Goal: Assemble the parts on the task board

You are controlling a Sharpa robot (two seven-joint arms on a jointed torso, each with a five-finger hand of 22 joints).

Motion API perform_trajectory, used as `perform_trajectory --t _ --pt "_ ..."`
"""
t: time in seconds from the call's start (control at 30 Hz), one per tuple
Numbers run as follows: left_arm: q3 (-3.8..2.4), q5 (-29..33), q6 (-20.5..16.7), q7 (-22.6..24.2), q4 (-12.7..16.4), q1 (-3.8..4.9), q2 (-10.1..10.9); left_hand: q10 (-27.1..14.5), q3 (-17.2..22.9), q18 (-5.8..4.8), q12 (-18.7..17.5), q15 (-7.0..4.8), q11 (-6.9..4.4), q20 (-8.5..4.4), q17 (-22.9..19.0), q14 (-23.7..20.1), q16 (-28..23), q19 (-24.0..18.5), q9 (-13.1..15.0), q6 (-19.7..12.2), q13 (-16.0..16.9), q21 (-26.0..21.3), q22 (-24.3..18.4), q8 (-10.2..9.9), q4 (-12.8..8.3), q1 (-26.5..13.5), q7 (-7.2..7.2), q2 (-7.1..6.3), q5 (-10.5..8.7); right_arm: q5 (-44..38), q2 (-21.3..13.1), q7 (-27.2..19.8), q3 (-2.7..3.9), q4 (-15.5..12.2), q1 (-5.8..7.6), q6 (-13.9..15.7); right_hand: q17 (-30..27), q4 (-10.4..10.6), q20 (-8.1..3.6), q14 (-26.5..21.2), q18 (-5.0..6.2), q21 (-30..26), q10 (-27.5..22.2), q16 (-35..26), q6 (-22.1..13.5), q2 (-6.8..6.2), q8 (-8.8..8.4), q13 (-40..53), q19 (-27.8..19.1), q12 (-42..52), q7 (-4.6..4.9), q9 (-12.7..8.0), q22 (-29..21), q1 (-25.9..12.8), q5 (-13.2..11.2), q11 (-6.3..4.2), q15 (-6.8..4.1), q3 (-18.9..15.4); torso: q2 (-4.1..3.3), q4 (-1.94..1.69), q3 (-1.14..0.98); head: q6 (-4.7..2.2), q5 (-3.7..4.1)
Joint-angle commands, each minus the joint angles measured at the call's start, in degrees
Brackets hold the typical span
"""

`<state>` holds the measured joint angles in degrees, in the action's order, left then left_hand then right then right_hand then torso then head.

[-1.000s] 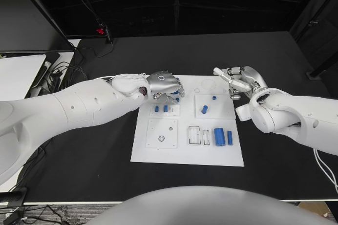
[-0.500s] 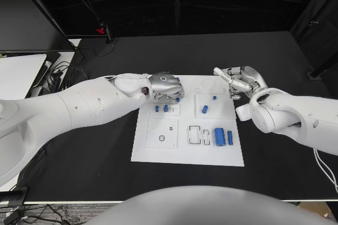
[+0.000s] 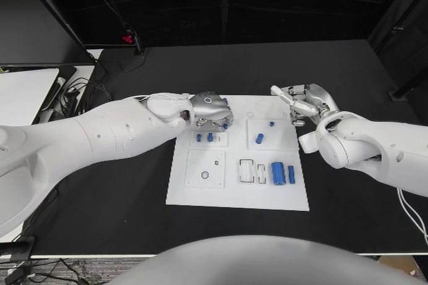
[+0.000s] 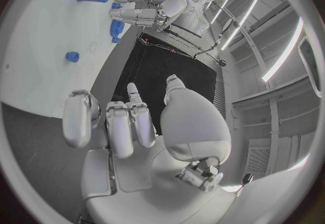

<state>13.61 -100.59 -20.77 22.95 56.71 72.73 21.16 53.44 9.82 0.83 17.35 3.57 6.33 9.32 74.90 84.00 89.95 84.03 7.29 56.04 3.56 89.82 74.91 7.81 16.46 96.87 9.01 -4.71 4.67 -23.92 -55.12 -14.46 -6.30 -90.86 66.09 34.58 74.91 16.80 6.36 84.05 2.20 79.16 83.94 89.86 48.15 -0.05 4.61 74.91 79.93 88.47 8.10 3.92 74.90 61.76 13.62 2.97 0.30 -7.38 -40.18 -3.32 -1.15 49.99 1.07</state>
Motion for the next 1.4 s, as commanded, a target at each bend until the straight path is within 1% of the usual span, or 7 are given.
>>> perform_trajectory --t 0.03,0.23,0.5,0.7,0.93,1.2,1.4 --pt "-0.05 -0.44 1.02 -0.37 -0.08 0.04 -0.14 0.53 0.46 -0.83 -0.41 -0.49 0.00 -0.44 15.10 6.00 0.05 5.97 -0.11 0.49 -0.02 0.18 15.09 -0.16 0.10 0.58 -0.02 0.01 0.34 0.07 0.07 -0.18 0.02 -0.07 0.07 -0.02 15.09 -0.13 0.38 5.95 1.05 0.07 3.96 0.14 0.24 0.76 -0.01 13.34 0.11 -0.07 0.00 0.00 10.75 0.02 0.33 0.27 0.07 -0.30 -0.02 0.00 0.00 0.01 0.03" --pt "-0.05 -0.44 1.63 -0.41 -0.22 0.03 -0.31 1.57 1.20 -0.83 -0.61 -0.72 -0.27 -0.58 15.10 6.00 0.05 5.97 -0.20 1.47 -0.03 0.18 15.09 0.01 0.13 0.39 -0.27 0.04 0.34 0.07 0.11 -0.19 0.02 -0.03 0.07 -0.04 15.09 -0.13 0.38 5.95 1.05 0.07 3.96 0.14 0.24 0.76 -0.01 13.34 0.11 -0.07 0.00 0.00 10.75 0.02 0.33 0.27 0.07 -0.30 -0.01 0.01 0.03 0.01 0.02" --pt "-0.05 -0.44 2.11 -0.41 -0.37 0.01 -0.51 2.64 1.99 -0.83 -0.96 -0.94 -0.50 -0.76 15.10 6.00 0.05 5.97 -0.31 2.39 -0.05 0.18 15.09 0.11 0.11 0.18 -0.49 0.09 0.42 0.07 0.17 -0.18 0.02 0.01 0.07 -0.07 15.09 -0.13 0.38 5.95 1.05 0.07 3.96 0.14 0.24 0.76 -0.01 13.34 0.11 -0.07 0.00 0.00 10.75 0.02 0.33 0.27 0.07 -0.30 0.01 0.00 0.00 0.01 -0.06" --pt "-0.05 -0.47 2.28 -0.44 -0.44 0.01 -0.57 3.63 2.73 -0.83 -1.32 -1.14 -0.75 -0.91 15.10 6.00 0.05 5.97 -0.38 3.24 -0.06 0.18 15.09 0.22 0.07 0.11 -0.70 0.15 0.44 0.07 0.19 -0.18 0.02 0.02 0.07 -0.08 15.09 -0.14 0.41 5.95 1.06 0.04 3.96 0.14 0.29 0.95 0.01 13.34 0.10 -0.06 0.04 0.00 10.75 0.16 0.36 0.31 0.10 -0.36 0.00 0.02 0.02 0.01 -0.05" --pt "-0.05 -2.01 2.23 -0.93 -0.57 -0.03 -0.66 5.90 4.04 -0.83 -1.78 -1.59 -1.26 -1.23 15.10 6.00 0.05 5.97 -0.33 5.14 -0.07 0.18 15.09 0.62 -0.07 0.50 -1.22 0.21 0.44 0.07 0.21 -0.19 0.02 0.02 0.07 -0.10 15.09 -0.14 0.41 5.95 1.06 0.04 3.96 0.14 0.29 0.95 0.01 13.34 0.10 -0.06 0.04 0.00 10.75 0.16 0.36 0.31 0.10 -0.36 0.01 0.00 0.00 0.01 0.03" --pt "-0.05 -2.50 0.73 -0.86 -0.68 -0.06 -0.68 7.80 5.25 -0.83 -2.51 -1.78 -1.51 -1.47 15.10 6.00 0.05 5.97 -0.37 6.33 -0.09 0.18 15.09 0.65 -0.18 1.16 -1.43 0.10 0.33 0.07 0.20 -0.18 0.02 0.03 0.07 -0.05 15.09 -0.14 0.41 5.95 1.06 0.04 3.96 0.14 0.29 0.95 0.01 13.34 0.10 -0.06 0.04 0.00 10.75 0.16 0.36 0.31 0.10 -0.36 0.01 0.02 0.00 0.01 -0.03" --pt "-0.05 -2.57 -2.50 0.05 -0.70 -0.07 -0.50 8.81 5.82 -0.83 -3.02 -1.92 -1.68 -1.58 15.10 6.00 0.05 5.97 -0.40 6.91 -0.09 0.18 15.09 0.62 -0.07 1.18 -1.53 0.12 0.31 0.07 0.18 -0.18 0.02 0.02 0.07 -0.01 15.09 -0.14 0.41 5.95 1.06 0.04 3.96 0.14 0.29 0.95 0.01 13.34 0.10 -0.06 0.04 0.00 10.75 0.16 0.36 0.31 0.10 -0.36 -0.02 0.00 0.02 0.01 0.09"
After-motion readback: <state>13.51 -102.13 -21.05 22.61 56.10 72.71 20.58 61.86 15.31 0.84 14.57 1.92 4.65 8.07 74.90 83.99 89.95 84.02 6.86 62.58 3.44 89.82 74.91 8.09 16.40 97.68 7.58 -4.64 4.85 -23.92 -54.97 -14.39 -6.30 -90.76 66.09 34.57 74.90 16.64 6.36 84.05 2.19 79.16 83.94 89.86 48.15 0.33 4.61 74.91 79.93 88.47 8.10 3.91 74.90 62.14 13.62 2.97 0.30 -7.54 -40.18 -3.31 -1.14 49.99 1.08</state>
